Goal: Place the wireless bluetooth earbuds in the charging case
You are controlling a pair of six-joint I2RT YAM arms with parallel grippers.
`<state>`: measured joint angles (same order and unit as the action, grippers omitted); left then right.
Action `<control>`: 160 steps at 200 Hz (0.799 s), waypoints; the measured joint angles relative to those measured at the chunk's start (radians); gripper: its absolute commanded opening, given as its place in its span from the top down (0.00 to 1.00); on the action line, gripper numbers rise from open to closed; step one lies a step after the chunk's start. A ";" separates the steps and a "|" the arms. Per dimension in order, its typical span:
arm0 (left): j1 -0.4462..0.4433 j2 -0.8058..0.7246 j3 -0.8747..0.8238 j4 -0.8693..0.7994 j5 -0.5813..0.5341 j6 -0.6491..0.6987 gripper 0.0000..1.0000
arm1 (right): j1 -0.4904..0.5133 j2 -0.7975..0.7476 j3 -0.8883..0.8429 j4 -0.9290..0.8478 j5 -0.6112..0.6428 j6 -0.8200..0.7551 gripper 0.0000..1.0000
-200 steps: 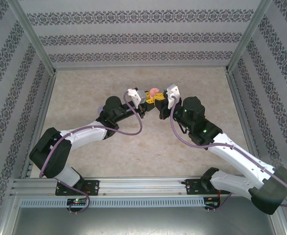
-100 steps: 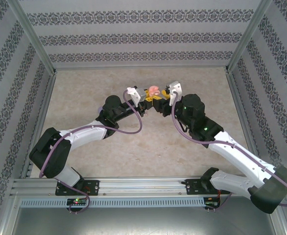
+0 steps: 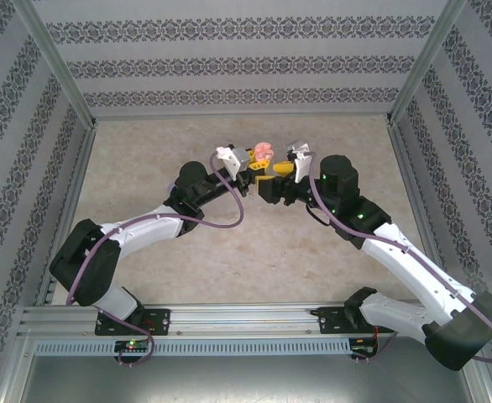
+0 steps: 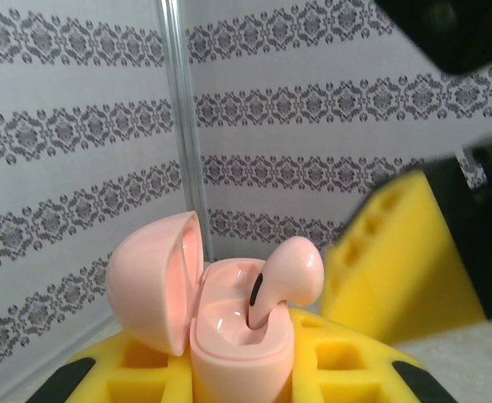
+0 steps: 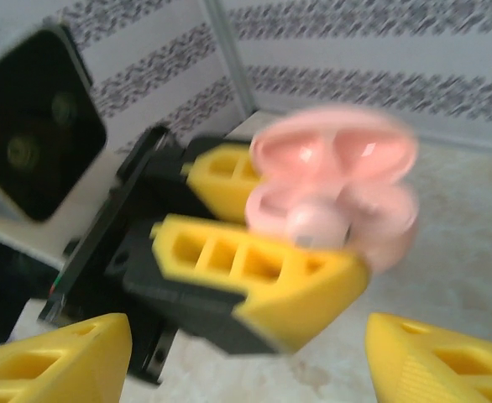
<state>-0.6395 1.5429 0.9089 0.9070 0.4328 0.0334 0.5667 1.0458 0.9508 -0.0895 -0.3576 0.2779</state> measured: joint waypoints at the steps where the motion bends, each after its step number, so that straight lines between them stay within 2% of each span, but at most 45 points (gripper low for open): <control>1: 0.000 -0.001 0.001 0.001 0.000 0.000 1.00 | -0.001 0.000 0.000 -0.001 -0.003 0.001 0.26; 53: 0.000 -0.014 0.006 0.020 -0.003 0.004 1.00 | -0.043 -0.038 0.035 -0.020 -0.125 0.099 0.28; 83: 0.000 -0.014 0.006 0.020 -0.008 0.011 1.00 | -0.084 -0.076 0.047 -0.023 -0.130 0.146 0.32; 103: 0.000 -0.014 0.006 0.020 -0.009 0.013 1.00 | -0.114 -0.092 0.053 -0.036 -0.113 0.176 0.39; 123: 0.000 -0.014 0.006 0.020 -0.009 0.015 1.00 | -0.141 -0.095 0.066 -0.065 -0.084 0.202 0.58; 141: 0.000 -0.014 0.006 0.020 -0.008 0.016 1.00 | -0.153 -0.084 0.097 -0.104 -0.056 0.217 0.84; 160: 0.000 -0.014 0.006 0.019 -0.008 0.021 1.00 | -0.158 -0.055 0.147 -0.151 -0.037 0.217 1.00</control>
<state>-0.6395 1.5284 0.9150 0.9264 0.4248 0.0544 0.4091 0.9909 1.0981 -0.2405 -0.3946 0.4953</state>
